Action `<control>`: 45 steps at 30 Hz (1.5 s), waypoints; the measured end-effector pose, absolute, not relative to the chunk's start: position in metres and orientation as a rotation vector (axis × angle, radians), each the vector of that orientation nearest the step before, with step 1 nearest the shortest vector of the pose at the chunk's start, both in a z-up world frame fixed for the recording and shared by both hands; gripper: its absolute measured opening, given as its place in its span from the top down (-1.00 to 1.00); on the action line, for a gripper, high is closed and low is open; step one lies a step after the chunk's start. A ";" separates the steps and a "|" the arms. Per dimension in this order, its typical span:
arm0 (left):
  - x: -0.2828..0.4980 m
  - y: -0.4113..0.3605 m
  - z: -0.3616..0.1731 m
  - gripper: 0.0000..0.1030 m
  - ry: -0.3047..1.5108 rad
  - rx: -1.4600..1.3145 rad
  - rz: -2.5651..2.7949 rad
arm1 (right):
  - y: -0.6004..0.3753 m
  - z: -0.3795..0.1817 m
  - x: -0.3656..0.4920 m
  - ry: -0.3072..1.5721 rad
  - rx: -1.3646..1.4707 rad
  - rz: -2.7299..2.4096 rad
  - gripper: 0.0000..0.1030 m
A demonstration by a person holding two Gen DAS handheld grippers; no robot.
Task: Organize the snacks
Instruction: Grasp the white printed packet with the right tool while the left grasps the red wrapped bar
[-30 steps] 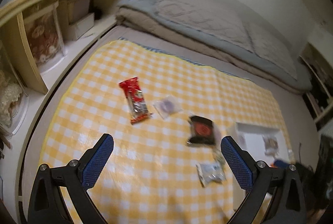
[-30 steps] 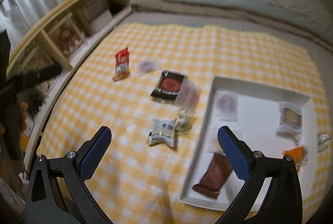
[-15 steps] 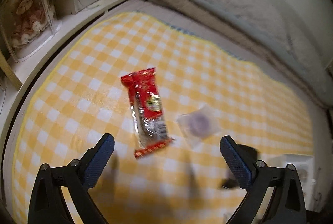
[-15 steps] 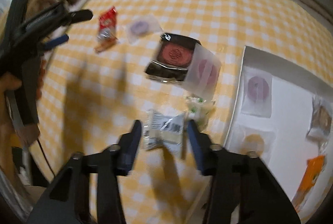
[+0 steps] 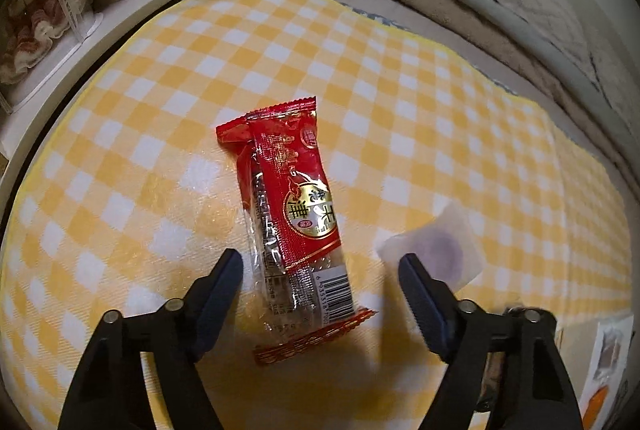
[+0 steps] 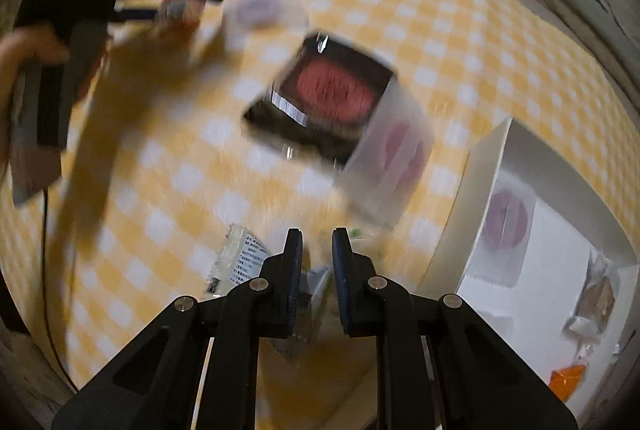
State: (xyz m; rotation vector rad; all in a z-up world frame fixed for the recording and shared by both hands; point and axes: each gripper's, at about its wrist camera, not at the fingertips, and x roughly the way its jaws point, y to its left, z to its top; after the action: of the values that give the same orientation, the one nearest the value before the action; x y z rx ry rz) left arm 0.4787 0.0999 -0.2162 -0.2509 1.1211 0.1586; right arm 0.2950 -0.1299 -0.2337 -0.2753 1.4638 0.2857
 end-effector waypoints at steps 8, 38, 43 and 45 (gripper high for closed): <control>0.467 0.107 -0.217 0.20 1.179 -0.227 0.115 | -0.131 -0.222 0.251 1.575 -0.237 0.402 0.69; 0.357 0.103 -0.192 0.00 1.310 0.038 -0.177 | -0.106 -0.223 0.183 1.479 -0.636 0.809 -0.01; 0.363 0.094 -0.193 -0.09 1.287 0.055 -0.167 | -0.102 -0.226 0.206 1.512 -0.508 0.738 0.10; 0.367 0.091 -0.197 -0.09 1.287 0.062 -0.151 | -0.105 -0.225 0.214 1.526 -0.454 0.679 0.10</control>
State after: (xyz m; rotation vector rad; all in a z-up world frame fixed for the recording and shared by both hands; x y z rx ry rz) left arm 0.3669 0.0911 -0.1972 0.0616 1.2871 -0.1511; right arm 0.2143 -0.1051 -0.2254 -0.4541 1.5257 0.6786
